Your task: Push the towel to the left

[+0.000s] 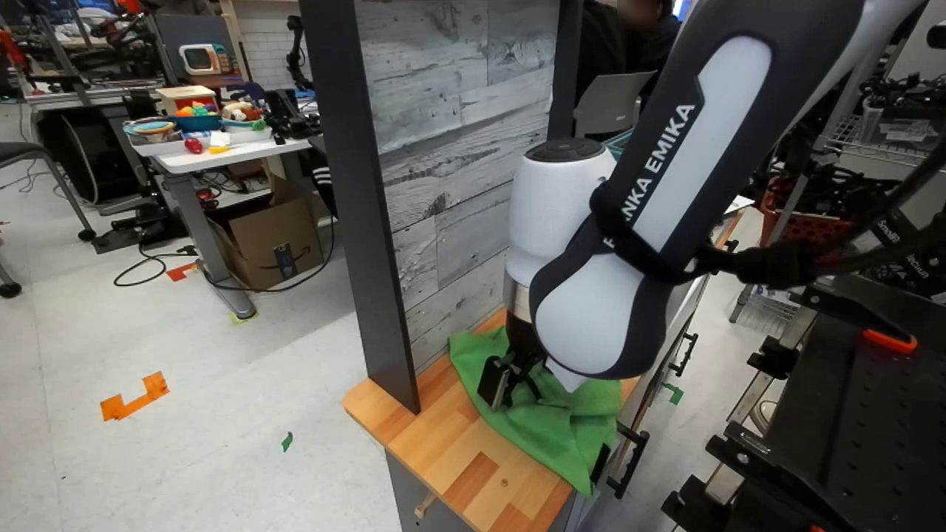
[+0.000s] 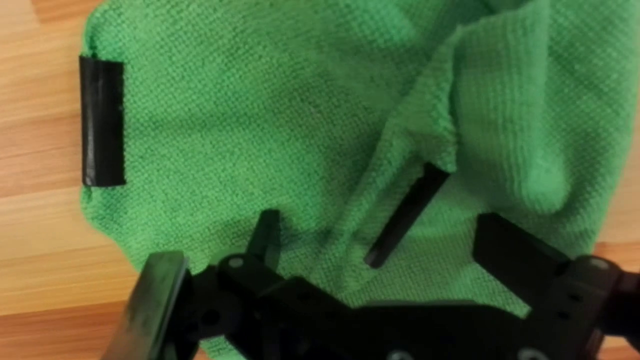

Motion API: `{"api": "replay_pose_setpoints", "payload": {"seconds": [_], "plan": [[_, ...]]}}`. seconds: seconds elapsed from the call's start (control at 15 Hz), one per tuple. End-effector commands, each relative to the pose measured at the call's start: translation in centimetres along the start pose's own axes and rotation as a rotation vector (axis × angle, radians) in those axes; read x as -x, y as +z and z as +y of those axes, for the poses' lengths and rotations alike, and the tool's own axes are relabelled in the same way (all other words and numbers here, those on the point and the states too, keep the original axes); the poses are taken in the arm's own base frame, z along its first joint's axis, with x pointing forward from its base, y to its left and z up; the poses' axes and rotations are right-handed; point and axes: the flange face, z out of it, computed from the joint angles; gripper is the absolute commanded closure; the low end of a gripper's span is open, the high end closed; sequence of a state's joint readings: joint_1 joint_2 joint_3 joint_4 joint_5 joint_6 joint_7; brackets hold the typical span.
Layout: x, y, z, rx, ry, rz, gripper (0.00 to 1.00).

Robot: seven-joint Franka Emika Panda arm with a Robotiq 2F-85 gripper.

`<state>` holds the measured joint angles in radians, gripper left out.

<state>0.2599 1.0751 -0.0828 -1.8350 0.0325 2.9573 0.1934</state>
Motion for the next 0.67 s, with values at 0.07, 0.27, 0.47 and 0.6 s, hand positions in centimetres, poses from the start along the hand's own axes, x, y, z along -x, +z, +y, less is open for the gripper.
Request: {"api": "replay_pose_setpoints", "payload": {"seconds": [0.07, 0.27, 0.47, 0.6], "plan": [[0.0, 1.6, -4.1, -0.019, -0.100, -0.035, 0.00], [-0.3, 0.8, -4.8, -0.003, -0.105, -0.017, 0.00], [-0.3, -1.4, -3.1, 0.047, -0.097, -0.015, 0.00], [-0.3, -3.4, -1.1, 0.075, -0.088, 0.010, 0.00]]}}
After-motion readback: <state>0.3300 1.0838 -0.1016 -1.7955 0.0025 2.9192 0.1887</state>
